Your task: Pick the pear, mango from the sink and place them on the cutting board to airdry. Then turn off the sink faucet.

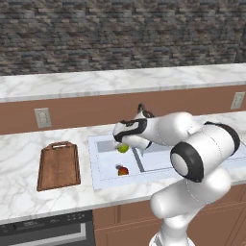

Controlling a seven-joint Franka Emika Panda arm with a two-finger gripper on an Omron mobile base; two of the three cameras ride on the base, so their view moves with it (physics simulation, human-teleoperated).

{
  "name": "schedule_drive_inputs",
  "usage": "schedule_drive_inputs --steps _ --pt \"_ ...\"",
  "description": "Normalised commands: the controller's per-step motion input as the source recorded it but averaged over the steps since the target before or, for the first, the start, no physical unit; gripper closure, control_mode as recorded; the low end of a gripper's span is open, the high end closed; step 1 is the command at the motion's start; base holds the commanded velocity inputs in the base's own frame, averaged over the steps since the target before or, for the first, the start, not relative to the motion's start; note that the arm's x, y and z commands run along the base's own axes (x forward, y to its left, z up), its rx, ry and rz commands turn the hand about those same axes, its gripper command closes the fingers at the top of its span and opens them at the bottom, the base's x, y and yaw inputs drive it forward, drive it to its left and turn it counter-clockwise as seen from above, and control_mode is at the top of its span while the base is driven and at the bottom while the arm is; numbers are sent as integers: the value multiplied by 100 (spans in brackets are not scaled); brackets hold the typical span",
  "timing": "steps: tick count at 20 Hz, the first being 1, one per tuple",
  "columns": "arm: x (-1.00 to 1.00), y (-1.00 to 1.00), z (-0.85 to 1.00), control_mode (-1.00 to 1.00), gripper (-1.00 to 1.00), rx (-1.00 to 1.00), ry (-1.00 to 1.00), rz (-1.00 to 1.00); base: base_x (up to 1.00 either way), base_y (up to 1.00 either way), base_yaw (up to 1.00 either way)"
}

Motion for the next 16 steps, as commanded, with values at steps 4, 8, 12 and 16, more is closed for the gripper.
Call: schedule_drive_inputs --steps 4,8,12,16 --pt "-20 5 52 -100 100 0 2 1 0 0 0" --pt "-16 11 60 -100 100 0 4 1 0 0 0" --pt "-25 0 67 -100 100 0 5 1 0 0 0" --pt "-38 1 50 -100 100 0 0 2 0 0 0"
